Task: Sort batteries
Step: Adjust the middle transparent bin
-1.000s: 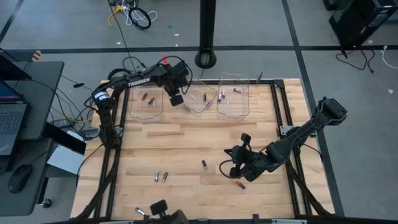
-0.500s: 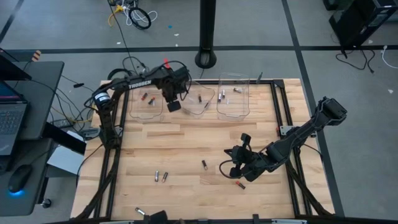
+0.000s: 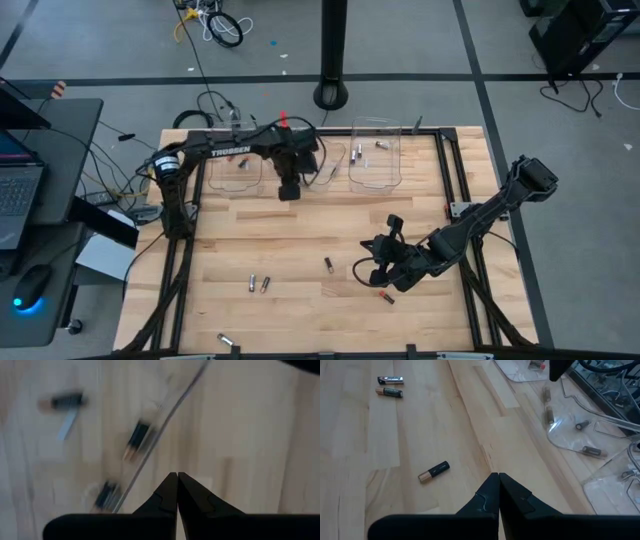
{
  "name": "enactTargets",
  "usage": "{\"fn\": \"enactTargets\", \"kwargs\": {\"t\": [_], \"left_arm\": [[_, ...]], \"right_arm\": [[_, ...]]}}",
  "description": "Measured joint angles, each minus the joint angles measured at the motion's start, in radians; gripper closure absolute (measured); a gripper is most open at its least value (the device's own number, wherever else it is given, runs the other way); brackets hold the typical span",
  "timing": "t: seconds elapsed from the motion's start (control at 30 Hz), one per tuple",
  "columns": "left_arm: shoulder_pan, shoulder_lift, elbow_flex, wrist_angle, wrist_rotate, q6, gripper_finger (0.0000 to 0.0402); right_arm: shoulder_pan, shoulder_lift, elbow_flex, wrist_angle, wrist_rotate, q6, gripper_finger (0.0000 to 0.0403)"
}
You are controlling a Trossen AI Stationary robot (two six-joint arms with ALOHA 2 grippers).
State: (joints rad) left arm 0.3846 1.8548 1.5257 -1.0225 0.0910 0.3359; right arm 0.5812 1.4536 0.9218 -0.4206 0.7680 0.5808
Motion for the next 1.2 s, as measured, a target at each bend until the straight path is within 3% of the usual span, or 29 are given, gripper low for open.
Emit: {"fn": "enactTargets", "kwargs": {"t": [0.27,0.37,0.47,0.67,1.2], "left_arm": [[-0.115,-0.014,-0.013,0.068,0.097,0.032,0.0383],[-0.15,-0.014,-0.071,0.214,0.095,0.018,0.0383],[-0.166,-0.014,-0.143,0.403,0.021,-0.032,0.0383],[-0.148,-0.014,-0.215,0.627,-0.105,-0.109,0.0383],[-0.05,-0.013,-0.303,0.941,-0.123,-0.139,0.0383]], "right_arm": [[0.011,0.0,0.0,-0.005,-0.004,0.0,0.0391],[0.011,0.0,0.0,-0.008,-0.004,0.0,0.0391],[0.011,0.0,0.0,-0.008,-0.004,0.001,0.0391],[0.011,0.0,0.0,-0.01,-0.004,0.002,0.0391],[0.011,0.0,0.0,-0.03,-0.004,0.018,0.0391]]}}
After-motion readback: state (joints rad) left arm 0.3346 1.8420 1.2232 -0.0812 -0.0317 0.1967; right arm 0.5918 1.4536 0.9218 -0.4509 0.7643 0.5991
